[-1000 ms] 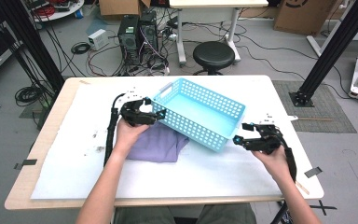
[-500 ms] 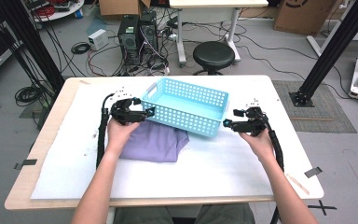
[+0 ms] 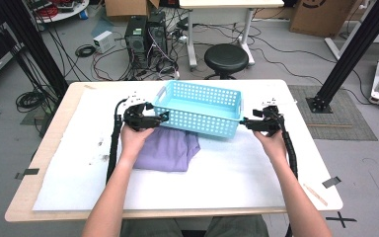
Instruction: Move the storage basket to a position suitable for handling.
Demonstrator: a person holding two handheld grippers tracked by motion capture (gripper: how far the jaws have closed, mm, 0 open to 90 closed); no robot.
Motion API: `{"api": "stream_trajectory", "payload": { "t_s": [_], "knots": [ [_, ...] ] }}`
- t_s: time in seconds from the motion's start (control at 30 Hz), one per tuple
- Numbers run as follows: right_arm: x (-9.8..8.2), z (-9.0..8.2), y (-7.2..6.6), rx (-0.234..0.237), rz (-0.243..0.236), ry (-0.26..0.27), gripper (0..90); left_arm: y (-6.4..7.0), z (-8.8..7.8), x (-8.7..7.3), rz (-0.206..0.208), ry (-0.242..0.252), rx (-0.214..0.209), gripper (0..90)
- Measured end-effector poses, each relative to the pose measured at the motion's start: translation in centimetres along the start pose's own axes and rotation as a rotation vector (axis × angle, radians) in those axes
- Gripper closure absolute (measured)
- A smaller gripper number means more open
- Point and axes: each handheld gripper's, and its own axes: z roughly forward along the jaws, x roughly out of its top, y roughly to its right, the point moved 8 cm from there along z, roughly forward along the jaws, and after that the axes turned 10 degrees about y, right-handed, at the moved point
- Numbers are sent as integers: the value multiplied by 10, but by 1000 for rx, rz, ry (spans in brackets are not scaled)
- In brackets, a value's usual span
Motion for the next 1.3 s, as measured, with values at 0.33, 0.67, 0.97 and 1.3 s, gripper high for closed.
{"api": "stream_trajectory", "payload": {
  "t_s": [0.33, 0.67, 0.97, 1.3],
  "knots": [
    [-2, 10, 5, -56, -35, -27, 309, 2, 0, -7, 99, -109, 81, 282],
    [-5, 22, 6, -141, -53, -45, 343, -4, 8, -13, 71, -117, 139, 279],
    [-7, 6, 11, -184, -46, -54, 308, -1, -14, -12, 83, -70, 143, 266],
    [-9, -46, -44, -97, -103, 115, 284, 6, -83, -28, 46, -49, 160, 258]
  ]
}}
